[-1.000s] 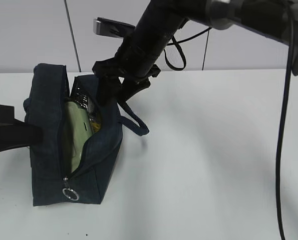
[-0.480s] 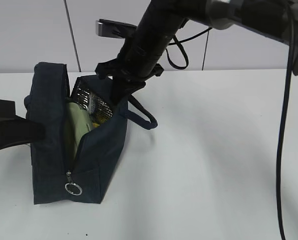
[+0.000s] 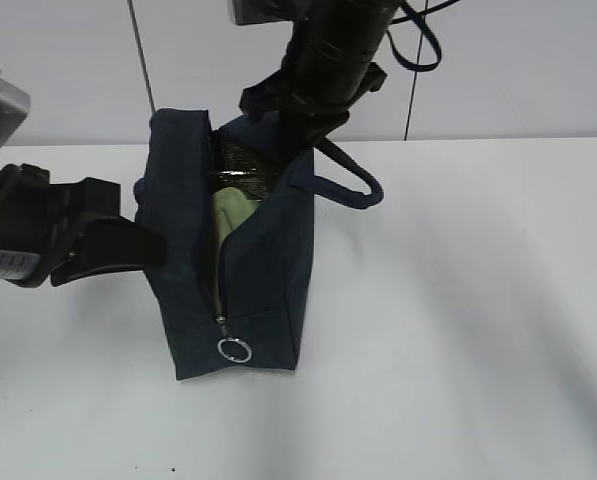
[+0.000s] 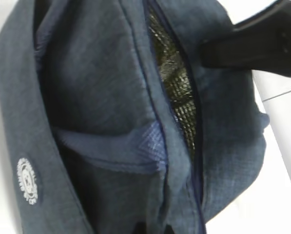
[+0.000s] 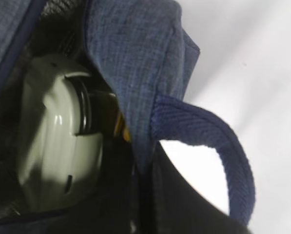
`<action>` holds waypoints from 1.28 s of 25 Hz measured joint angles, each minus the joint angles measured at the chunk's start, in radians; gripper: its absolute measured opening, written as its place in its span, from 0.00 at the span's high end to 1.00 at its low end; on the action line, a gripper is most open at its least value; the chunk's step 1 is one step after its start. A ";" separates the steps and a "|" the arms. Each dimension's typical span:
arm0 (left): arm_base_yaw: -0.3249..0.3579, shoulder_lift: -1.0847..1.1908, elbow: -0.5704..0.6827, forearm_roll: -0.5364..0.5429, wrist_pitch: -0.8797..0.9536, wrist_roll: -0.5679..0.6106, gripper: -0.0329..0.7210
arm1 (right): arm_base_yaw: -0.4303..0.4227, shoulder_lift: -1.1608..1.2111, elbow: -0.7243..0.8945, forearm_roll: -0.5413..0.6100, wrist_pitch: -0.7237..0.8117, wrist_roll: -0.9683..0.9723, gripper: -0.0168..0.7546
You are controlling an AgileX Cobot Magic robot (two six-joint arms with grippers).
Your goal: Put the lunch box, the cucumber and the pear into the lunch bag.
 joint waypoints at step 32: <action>-0.152 0.178 -0.115 -0.081 -0.008 0.006 0.95 | -0.011 -0.121 0.234 -0.159 -0.013 0.006 0.52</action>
